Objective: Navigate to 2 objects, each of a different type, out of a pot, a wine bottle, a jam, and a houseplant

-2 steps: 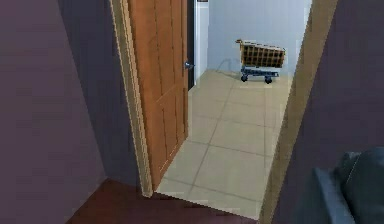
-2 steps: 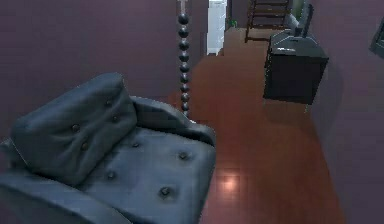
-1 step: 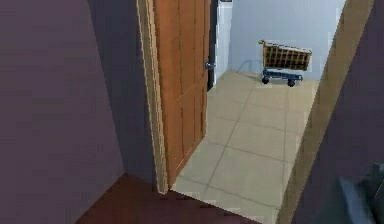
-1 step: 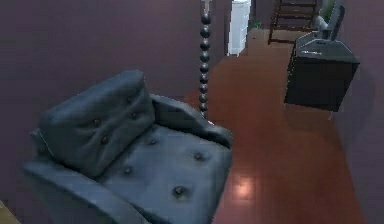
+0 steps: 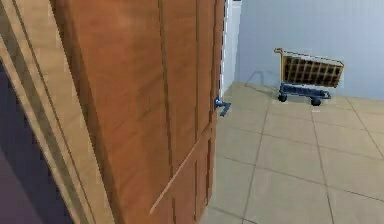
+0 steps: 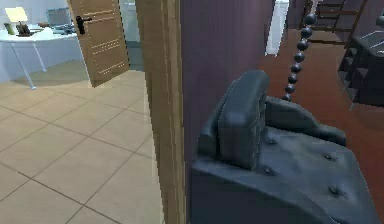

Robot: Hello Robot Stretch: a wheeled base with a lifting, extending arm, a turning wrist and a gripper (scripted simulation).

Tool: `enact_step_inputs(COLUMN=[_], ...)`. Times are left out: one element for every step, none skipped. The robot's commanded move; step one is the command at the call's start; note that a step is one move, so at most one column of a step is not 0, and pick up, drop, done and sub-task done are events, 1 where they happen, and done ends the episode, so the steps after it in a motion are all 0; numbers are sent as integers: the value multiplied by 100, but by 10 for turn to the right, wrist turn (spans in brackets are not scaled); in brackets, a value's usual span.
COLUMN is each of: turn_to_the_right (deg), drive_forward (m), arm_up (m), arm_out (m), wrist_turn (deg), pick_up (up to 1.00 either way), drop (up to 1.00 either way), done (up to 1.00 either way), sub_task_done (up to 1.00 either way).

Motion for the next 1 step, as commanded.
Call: enact_step_inputs(turn_to_the_right=[180], drive_forward=[0], arm_up=[0], arm_out=[0], wrist_turn=[0], pick_up=[0], drop=[0], done=[0], sub_task_done=[0])
